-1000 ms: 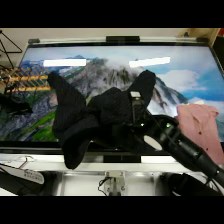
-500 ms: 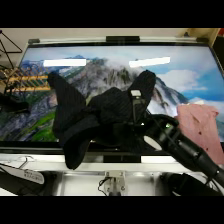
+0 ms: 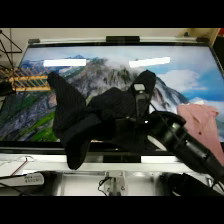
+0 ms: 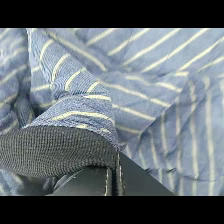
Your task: Fold the shirts.
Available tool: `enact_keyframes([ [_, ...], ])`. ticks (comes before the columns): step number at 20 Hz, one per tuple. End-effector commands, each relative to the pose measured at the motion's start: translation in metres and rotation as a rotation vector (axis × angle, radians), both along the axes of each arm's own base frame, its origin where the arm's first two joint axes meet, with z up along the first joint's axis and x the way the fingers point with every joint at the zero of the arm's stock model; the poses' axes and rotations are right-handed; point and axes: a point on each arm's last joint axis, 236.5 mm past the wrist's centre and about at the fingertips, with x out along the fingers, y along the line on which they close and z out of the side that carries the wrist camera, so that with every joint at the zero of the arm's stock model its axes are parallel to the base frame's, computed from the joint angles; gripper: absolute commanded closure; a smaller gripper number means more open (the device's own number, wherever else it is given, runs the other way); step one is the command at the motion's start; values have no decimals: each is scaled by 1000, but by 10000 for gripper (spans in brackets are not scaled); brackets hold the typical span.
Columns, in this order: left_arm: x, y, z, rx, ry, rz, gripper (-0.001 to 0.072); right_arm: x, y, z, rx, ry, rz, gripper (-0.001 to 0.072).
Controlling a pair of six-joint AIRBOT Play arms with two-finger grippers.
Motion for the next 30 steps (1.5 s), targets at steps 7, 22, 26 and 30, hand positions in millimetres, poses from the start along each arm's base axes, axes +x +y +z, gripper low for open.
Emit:
enact_keyframes([
  [7,-122,-269,151,-34,-179,-582,669,50,-66,8,-99,-60,-153,622],
  [22,-368,-299,22,240,364,-1088,670,82,-130,14,-263,-132,-159,622],
  [26,-377,-297,9,304,388,-1089,670,86,-130,17,-252,-149,-162,622],
  [30,-380,-299,7,309,390,-1104,670,89,-132,18,-247,-156,-169,622],
])
